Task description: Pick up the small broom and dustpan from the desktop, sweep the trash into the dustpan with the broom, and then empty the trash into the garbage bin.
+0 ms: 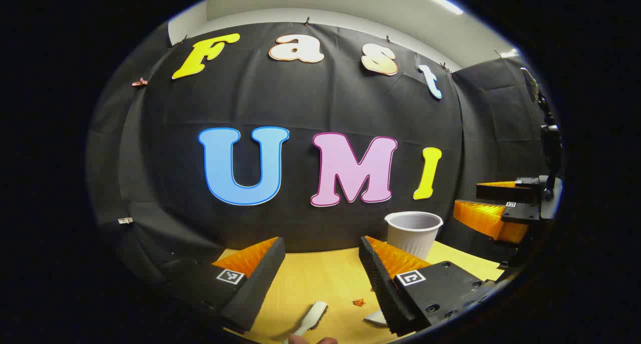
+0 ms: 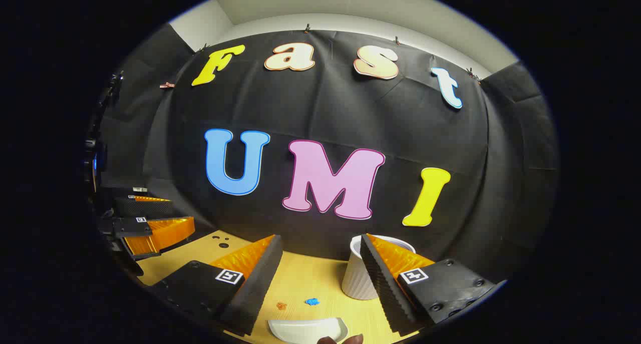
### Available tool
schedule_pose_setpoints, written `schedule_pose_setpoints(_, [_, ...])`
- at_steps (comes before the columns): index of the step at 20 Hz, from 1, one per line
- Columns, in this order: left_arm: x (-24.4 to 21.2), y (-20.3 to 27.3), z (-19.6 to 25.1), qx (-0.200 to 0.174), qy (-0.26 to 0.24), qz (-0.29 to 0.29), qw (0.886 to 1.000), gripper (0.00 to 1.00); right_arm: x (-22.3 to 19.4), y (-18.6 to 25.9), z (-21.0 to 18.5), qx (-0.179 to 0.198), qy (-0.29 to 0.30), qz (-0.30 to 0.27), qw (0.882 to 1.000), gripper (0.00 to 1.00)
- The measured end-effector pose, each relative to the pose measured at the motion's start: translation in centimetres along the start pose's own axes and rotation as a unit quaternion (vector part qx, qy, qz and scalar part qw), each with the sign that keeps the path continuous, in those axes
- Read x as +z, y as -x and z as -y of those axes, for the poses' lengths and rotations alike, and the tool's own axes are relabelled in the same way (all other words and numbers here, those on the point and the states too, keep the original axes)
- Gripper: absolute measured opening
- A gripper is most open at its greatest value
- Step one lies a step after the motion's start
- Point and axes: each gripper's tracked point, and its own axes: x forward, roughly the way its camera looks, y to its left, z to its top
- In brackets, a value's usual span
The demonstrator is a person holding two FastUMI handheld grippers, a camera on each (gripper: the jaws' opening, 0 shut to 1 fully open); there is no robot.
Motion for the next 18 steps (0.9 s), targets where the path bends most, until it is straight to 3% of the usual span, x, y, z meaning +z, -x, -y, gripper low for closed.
schedule_pose_setpoints(18, [-0.37,0.1,-0.38,0.0,-0.003,-0.001,1.0,0.94,-0.13,-0.05,0.09,-0.007,-0.006,0.001,1.0,0.97])
